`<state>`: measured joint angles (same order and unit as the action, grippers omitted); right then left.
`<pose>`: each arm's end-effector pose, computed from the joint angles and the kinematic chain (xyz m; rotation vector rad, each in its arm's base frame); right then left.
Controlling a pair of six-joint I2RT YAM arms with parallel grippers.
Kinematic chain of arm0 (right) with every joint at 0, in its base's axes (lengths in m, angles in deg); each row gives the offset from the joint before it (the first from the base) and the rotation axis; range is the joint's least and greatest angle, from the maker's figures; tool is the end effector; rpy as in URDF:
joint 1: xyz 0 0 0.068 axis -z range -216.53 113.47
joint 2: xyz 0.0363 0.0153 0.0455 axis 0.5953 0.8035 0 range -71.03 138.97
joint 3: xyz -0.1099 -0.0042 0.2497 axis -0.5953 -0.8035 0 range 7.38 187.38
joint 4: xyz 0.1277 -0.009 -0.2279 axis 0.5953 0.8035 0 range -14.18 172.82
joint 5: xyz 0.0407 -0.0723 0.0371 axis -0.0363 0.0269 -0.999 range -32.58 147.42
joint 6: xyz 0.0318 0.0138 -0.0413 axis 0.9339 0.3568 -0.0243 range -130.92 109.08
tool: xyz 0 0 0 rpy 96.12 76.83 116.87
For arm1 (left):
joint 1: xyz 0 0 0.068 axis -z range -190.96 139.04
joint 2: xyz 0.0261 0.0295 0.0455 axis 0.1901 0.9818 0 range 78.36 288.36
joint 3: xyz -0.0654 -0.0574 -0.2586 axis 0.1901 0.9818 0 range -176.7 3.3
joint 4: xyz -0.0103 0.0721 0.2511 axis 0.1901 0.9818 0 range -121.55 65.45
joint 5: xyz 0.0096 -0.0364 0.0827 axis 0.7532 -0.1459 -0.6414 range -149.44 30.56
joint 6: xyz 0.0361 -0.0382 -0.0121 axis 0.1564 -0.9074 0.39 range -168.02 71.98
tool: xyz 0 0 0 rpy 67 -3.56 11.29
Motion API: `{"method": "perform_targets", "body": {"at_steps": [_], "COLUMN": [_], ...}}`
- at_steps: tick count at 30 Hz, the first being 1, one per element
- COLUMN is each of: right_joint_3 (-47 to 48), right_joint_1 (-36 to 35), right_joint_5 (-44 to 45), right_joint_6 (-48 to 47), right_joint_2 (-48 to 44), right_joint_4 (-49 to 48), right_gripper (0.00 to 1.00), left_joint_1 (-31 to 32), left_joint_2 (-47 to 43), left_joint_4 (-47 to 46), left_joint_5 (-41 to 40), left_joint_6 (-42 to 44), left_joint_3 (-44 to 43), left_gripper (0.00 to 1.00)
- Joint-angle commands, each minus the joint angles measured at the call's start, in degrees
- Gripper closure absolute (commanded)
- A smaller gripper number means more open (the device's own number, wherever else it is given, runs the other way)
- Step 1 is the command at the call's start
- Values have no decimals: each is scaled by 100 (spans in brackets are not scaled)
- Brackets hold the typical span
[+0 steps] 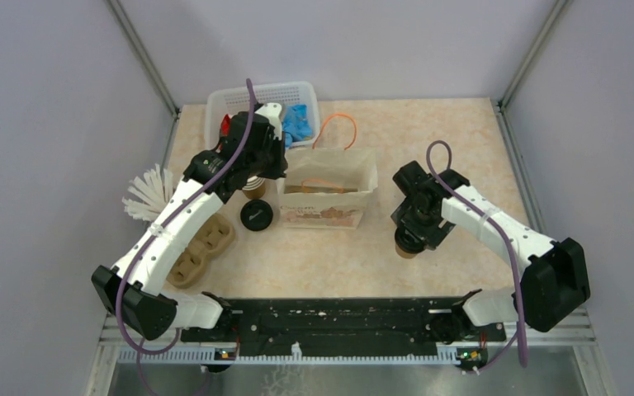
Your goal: Pack the takeout coffee
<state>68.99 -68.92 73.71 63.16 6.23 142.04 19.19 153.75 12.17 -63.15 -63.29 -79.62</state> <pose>0.1989 0.1144 0.2556 1.0334 2.6332 -0.0813 0.2405 -0.1370 0.3959 0.2519 2.2117 -0.3696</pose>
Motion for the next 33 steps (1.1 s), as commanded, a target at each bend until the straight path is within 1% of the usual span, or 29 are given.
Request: {"method": "perform_targets", "body": {"at_steps": [1,15,20,22,25,28,31,33], "right_joint_3": [-14,-94,-147,-135,-76,-57,89,210], "right_joint_1": [-27,-19,-20,-16,-18,-18,-17,-15], "right_joint_5": [120,135,142,174,244,313,333,290], "right_joint_6": [-77,-168,-223,-344,-671,-1240,-2049,-2808], "right_joint_2": [-36,16,-75,-182,-398,-686,-904,-1048], "right_joint_4": [-29,-114,-152,-188,-303,-476,-525,-542], "right_gripper": [20,18,21,24,29,32,33,32], "left_joint_1": [6,8,3,8,2,1,0,-3], "left_joint_2": [-139,-119,-114,-120,-106,-95,-100,-98], "left_joint_4": [-249,-245,-237,-228,-224,-220,-215,-196], "left_joint_5": [-1,1,1,1,1,19,5,-11], "left_joint_6": [50,50,42,35,11,-24,-38,-38], "left_joint_3": [-47,-69,-53,-60,-58,-65,-71,-115], "left_gripper": [97,97,97,97,97,97,97,97]}}
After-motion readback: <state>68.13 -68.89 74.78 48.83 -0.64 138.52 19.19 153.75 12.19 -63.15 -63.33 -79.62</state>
